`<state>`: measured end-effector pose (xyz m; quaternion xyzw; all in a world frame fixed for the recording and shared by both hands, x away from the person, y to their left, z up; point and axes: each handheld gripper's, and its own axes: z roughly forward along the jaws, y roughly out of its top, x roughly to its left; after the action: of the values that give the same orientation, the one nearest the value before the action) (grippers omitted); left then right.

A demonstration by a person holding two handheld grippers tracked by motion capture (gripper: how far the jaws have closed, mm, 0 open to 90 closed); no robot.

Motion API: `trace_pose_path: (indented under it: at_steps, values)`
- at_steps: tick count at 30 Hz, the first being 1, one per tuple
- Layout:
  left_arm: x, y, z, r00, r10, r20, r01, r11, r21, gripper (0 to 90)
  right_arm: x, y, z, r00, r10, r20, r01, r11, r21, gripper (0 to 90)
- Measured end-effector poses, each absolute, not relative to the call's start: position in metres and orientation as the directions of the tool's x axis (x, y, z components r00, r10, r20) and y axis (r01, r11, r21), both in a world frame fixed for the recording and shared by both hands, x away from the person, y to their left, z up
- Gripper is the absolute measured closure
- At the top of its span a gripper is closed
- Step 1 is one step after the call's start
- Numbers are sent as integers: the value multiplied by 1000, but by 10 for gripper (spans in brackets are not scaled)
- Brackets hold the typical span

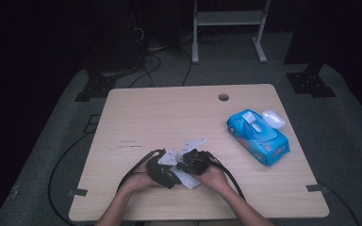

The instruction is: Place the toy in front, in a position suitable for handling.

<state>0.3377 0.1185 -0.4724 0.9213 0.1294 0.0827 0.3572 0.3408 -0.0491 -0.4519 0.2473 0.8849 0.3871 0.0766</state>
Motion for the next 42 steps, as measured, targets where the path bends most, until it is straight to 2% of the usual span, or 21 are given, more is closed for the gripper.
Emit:
trace_pose_path:
  at_steps: [4,7,12,18,20,29,31,38,42]
  values:
    - [338,119,-473,954,295,61,176,-711,681,235,344,-62,-449,-846,532,32,383,564,731,857]
    - [339,118,-473,954,293,58,177,-711,681,235,350,-70,-448,-822,564,73,427,527,735,858]
    - [338,118,-472,955,291,61,173,-713,680,235,347,-65,-449,-829,558,38,402,548,733,858]
    - [338,118,-473,955,289,60,172,-709,684,235,350,-84,-444,-809,586,32,416,534,736,858]
    - [339,119,-473,956,287,61,170,-710,683,234,353,-91,-444,-792,607,66,449,505,738,858]
    - [339,119,-473,956,286,63,168,-712,682,235,356,-115,-443,-759,650,38,476,513,714,858]
    - [339,118,-473,956,285,62,168,-712,682,235,357,-122,-445,-750,658,69,496,490,717,858]
    - [338,119,-473,955,290,65,169,-709,685,234,352,-108,-444,-791,609,56,445,512,735,857]
    - [339,119,-473,957,285,63,165,-708,686,234,354,-123,-446,-761,646,54,476,500,723,858]
